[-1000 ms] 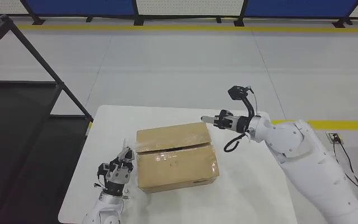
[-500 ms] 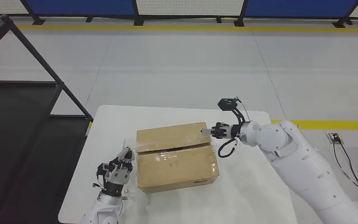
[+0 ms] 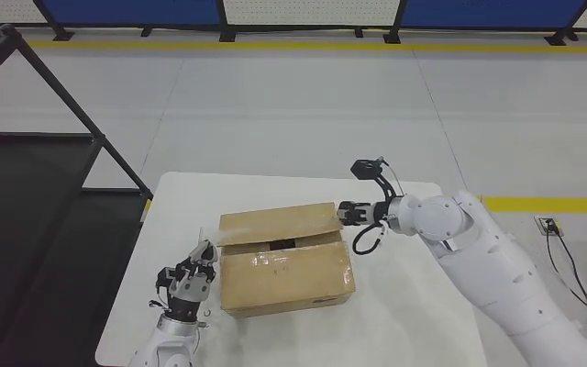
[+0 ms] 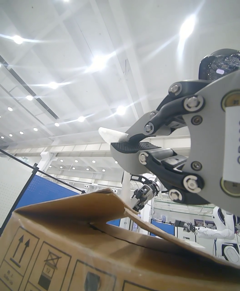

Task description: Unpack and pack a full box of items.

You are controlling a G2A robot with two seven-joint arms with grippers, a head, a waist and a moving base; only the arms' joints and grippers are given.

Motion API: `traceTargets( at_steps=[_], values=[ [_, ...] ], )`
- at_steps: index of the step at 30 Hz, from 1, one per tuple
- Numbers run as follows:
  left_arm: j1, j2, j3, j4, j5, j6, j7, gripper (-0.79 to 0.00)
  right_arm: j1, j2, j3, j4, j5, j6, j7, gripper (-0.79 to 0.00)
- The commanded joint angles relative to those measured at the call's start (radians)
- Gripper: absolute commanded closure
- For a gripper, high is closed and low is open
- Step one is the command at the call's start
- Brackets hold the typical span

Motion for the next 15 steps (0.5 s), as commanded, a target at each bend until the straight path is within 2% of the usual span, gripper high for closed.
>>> traceTargets(
  at_steps=[1, 10, 15],
  values=[
    [0.002, -0.001, -0.006, -0.006, -0.004, 0.007, -0.002, 0.000, -0.010, 0.004, 0.013, -0.021, -0.011, 0.001, -0.011, 0.000],
    [0.010, -0.003, -0.031, -0.022, -0.010, 0.038, -0.015, 0.000, -0.082, 0.024, 0.064, -0.165, -0.130, 0.072, -0.067, 0.000],
    [0.020, -0.003, -0.044, -0.040, -0.007, 0.054, -0.028, 0.000, -0.139, 0.033, 0.104, -0.259, -0.119, 0.046, -0.085, 0.000]
  ],
)
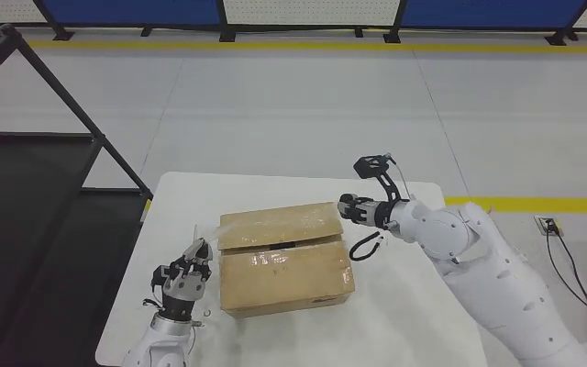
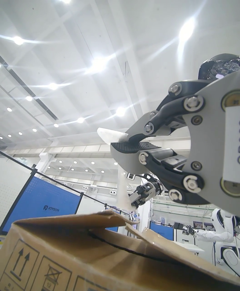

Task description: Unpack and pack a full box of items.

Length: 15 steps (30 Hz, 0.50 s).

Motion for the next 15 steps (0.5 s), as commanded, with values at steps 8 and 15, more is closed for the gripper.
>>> traceTargets(
  at_steps=[8, 15],
  values=[
    [0.045, 0.006, -0.056, -0.043, -0.043, 0.104, -0.036, 0.000, -0.108, 0.023, 0.077, -0.132, 0.028, -0.005, 0.062, 0.000],
    [0.070, 0.010, -0.093, -0.048, -0.054, 0.177, -0.057, 0.000, -0.160, 0.025, 0.080, -0.145, -0.047, 0.053, 0.021, 0.000]
  ],
)
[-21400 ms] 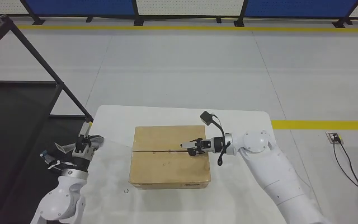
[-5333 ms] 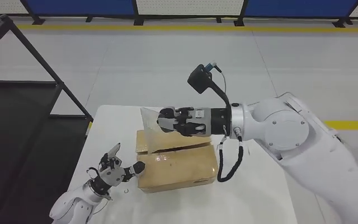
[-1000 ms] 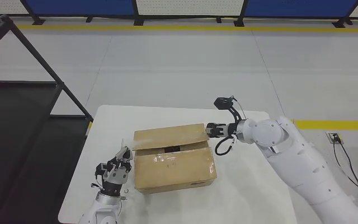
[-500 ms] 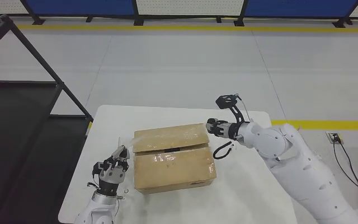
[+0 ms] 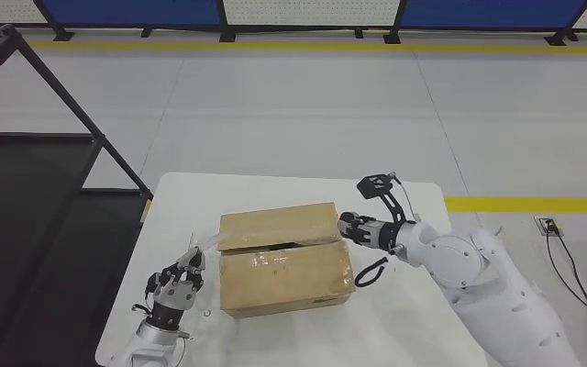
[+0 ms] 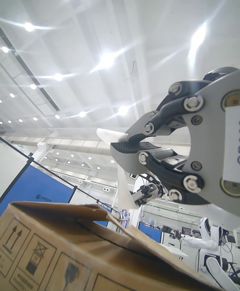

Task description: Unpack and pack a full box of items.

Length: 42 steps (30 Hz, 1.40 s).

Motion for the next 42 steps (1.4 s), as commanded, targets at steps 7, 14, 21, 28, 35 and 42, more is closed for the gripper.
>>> traceTargets(
  at_steps=[7, 14, 21, 28, 35, 42],
  values=[
    [-0.002, -0.001, 0.002, 0.009, 0.012, 0.023, -0.007, 0.000, -0.009, -0.008, -0.011, 0.039, -0.013, -0.007, -0.033, 0.000],
    [0.001, -0.002, 0.000, 0.010, 0.026, 0.045, -0.013, -0.074, -0.016, -0.014, -0.015, 0.061, -0.028, -0.004, -0.047, 0.000],
    [0.013, -0.001, -0.009, 0.003, 0.021, 0.068, -0.020, -0.585, -0.009, -0.022, -0.024, 0.092, -0.036, 0.011, -0.042, 0.000],
    [0.028, -0.001, -0.025, -0.012, 0.005, 0.087, -0.025, -0.785, -0.002, -0.029, -0.027, 0.108, -0.040, 0.015, -0.035, 0.000],
    [0.047, -0.002, -0.066, -0.047, -0.032, 0.070, -0.022, -0.785, -0.004, -0.032, -0.020, 0.112, -0.044, 0.012, -0.030, 0.000],
    [0.081, 0.004, -0.135, -0.082, -0.086, 0.128, -0.045, -0.785, 0.000, -0.037, -0.018, 0.125, -0.046, 0.011, -0.018, 0.000]
  ],
)
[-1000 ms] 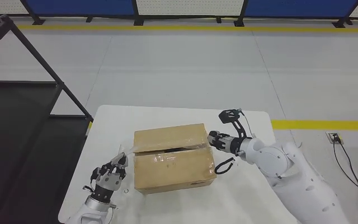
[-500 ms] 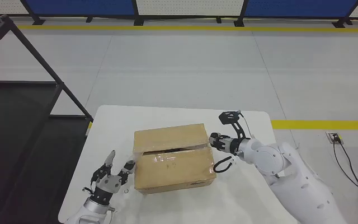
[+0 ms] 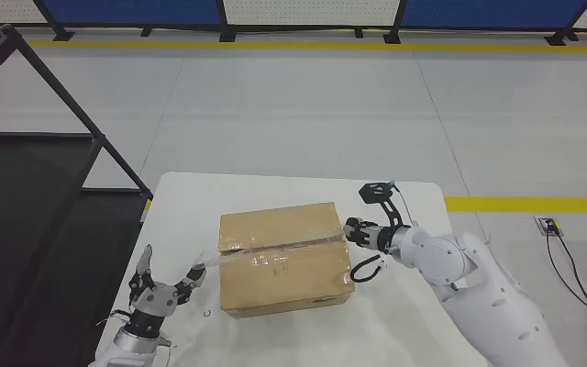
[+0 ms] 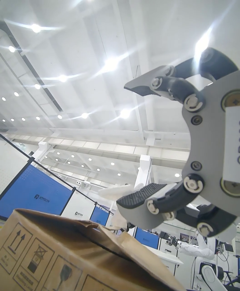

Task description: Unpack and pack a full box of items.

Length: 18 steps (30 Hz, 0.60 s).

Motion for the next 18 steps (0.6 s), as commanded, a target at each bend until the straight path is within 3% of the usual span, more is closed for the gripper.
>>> traceTargets(
  at_steps=[1, 9, 18],
  values=[
    [0.010, 0.002, -0.018, -0.005, -0.020, 0.029, -0.007, -0.785, 0.001, -0.002, 0.000, 0.003, 0.000, 0.000, 0.002, 0.000],
    [0.020, 0.009, -0.067, -0.011, -0.083, 0.158, -0.018, -0.785, 0.005, -0.007, 0.003, 0.006, -0.010, -0.002, -0.009, 0.000],
    [0.016, 0.010, -0.090, -0.017, -0.102, 0.184, -0.001, -0.785, -0.002, -0.011, 0.012, 0.004, -0.010, 0.007, -0.004, 0.000]
  ],
)
